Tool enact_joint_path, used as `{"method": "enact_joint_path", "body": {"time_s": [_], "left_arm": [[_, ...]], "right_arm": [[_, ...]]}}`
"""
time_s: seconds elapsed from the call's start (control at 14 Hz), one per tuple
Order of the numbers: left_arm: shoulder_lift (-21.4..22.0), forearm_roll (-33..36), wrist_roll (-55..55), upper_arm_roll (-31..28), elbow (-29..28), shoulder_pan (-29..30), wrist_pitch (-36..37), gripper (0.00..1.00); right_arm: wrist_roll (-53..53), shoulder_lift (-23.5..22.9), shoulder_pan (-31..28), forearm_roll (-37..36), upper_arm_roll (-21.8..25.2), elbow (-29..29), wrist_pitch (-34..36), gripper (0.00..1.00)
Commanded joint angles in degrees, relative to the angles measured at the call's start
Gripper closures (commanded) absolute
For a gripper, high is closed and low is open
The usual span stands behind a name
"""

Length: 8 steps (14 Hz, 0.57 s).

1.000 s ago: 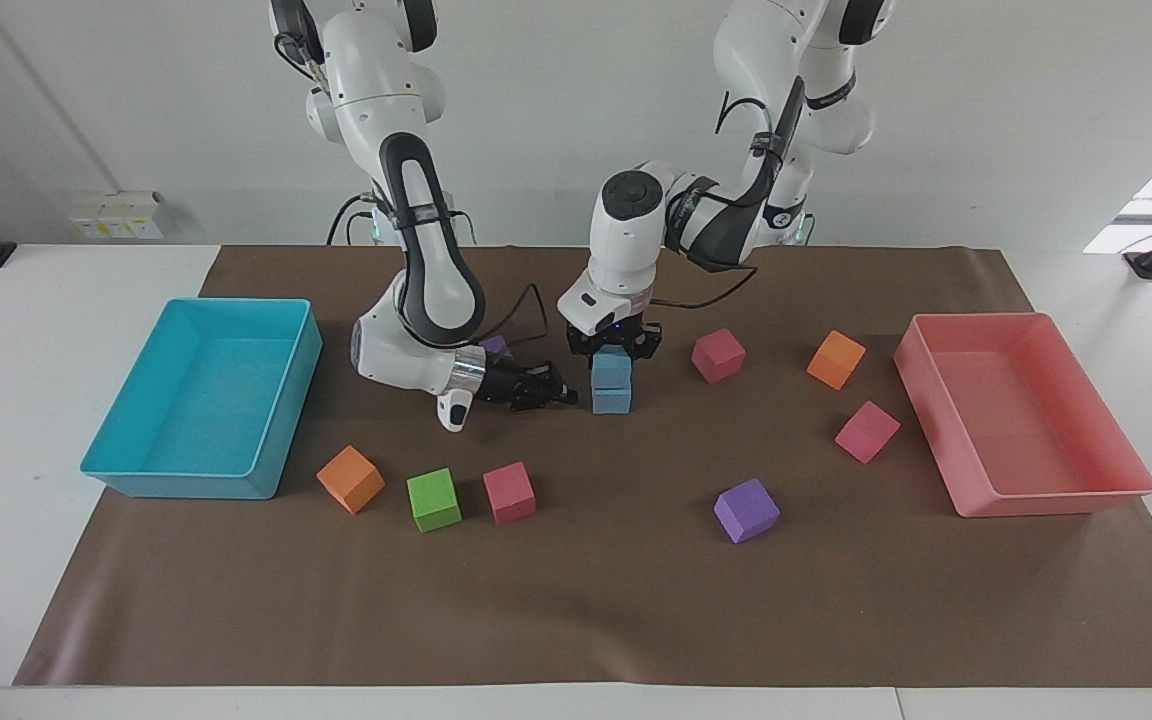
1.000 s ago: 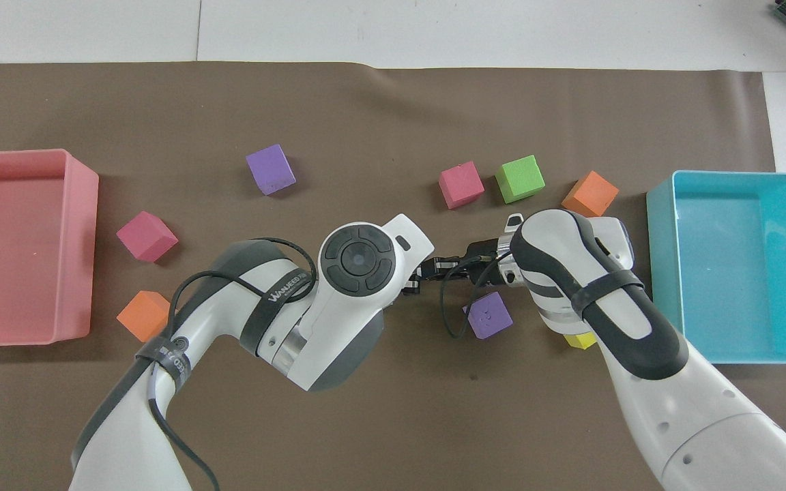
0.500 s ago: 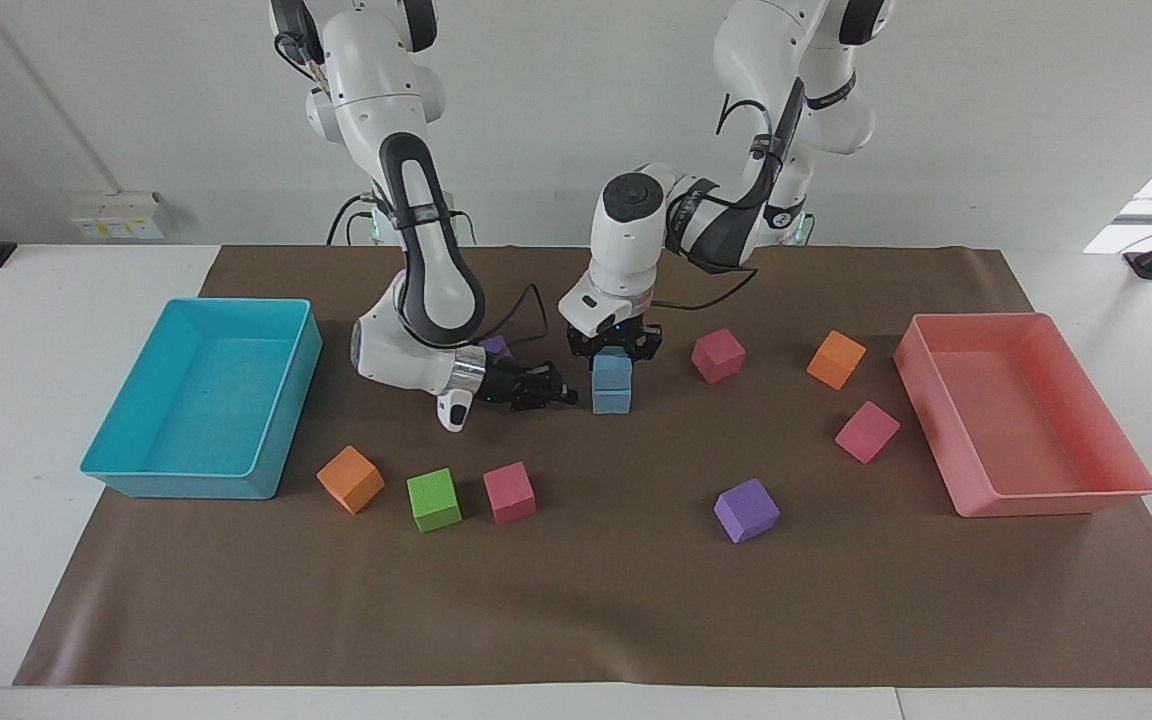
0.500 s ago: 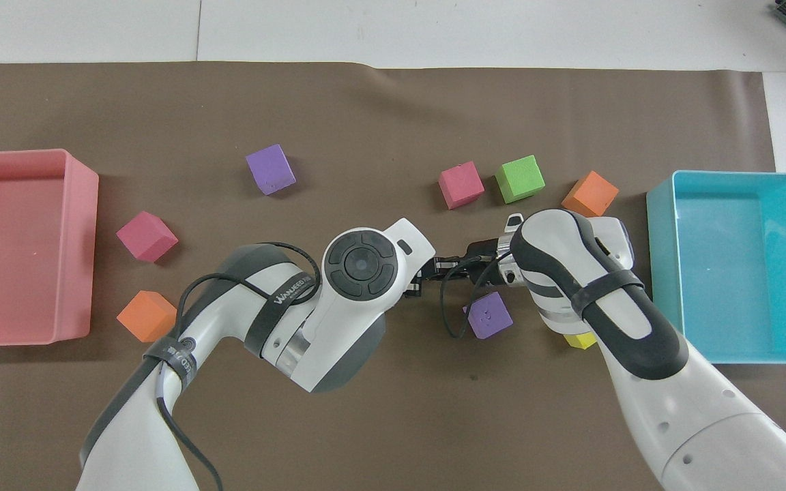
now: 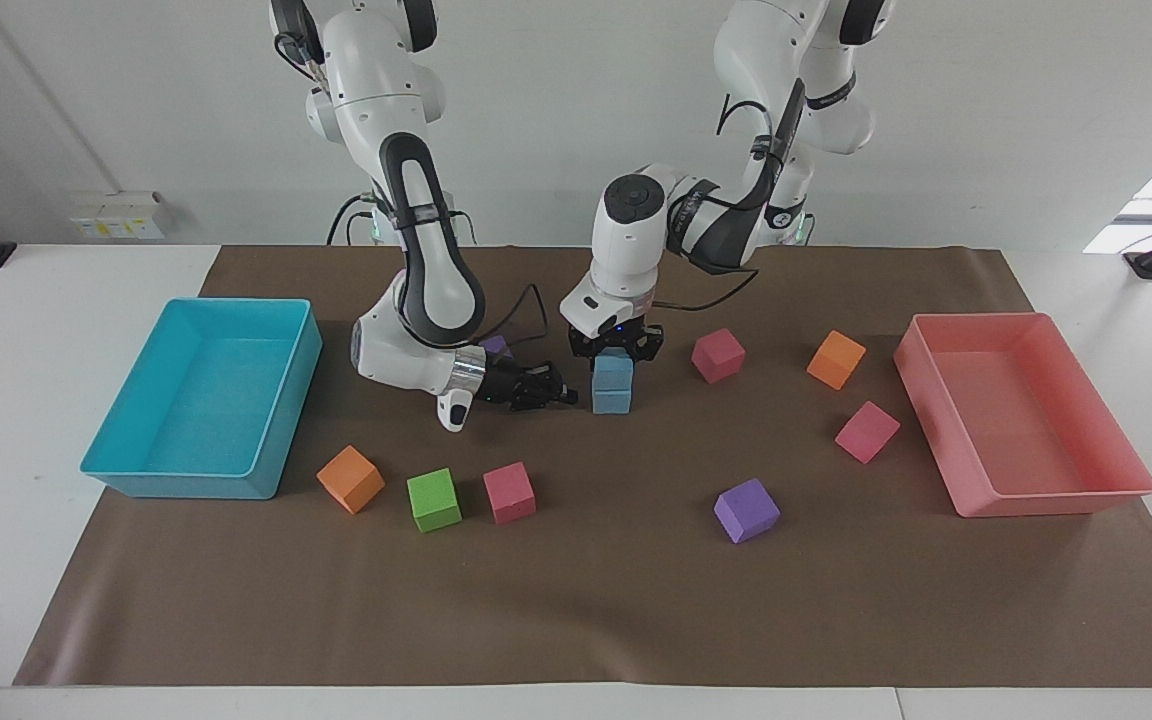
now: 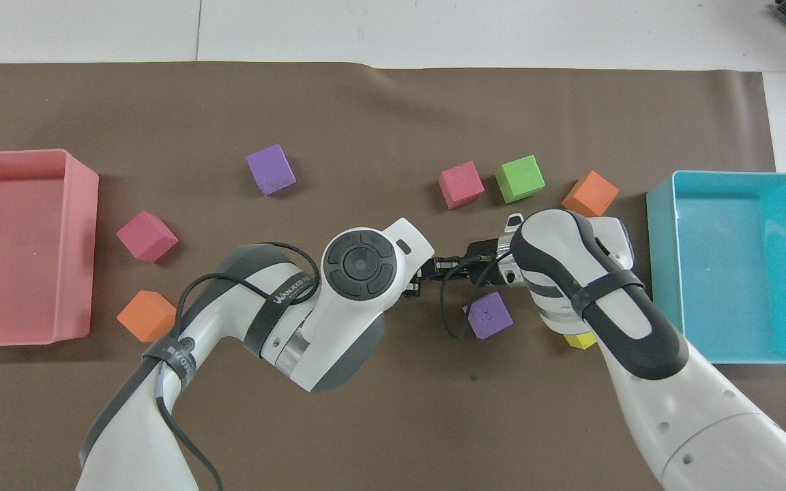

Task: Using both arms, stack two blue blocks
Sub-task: 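Lower the blue cube onto the center cube and open the left gripper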

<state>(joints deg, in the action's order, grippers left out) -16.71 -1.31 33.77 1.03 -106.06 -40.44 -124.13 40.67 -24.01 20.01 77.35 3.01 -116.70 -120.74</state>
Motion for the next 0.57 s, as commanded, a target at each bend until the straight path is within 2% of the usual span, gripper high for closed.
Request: {"method": "enact_joint_path", "body": {"time_s": [0.0,0.29,0.5], "left_arm": [[0.53,-0.63,-0.29,-0.76,-1.51,-0.69,-2.08,0.4],[0.53,-0.63,-0.37,-0.76,-1.95,-0.69,-2.17,0.36],[0.45,-0.63,-0.37,-0.85,-1.87,-0.69,-2.26,0.16]], "right_arm": [[2.49,-0.07,-0.23,1.92,-0.02,-0.28,0.77,1.0],[2.49,-0.07,-0.23,1.92,-0.02,-0.28,0.68,1.0],[2.4,-0.07,-0.23,1.92,-0.02,-0.28,0.68,1.0]]}}
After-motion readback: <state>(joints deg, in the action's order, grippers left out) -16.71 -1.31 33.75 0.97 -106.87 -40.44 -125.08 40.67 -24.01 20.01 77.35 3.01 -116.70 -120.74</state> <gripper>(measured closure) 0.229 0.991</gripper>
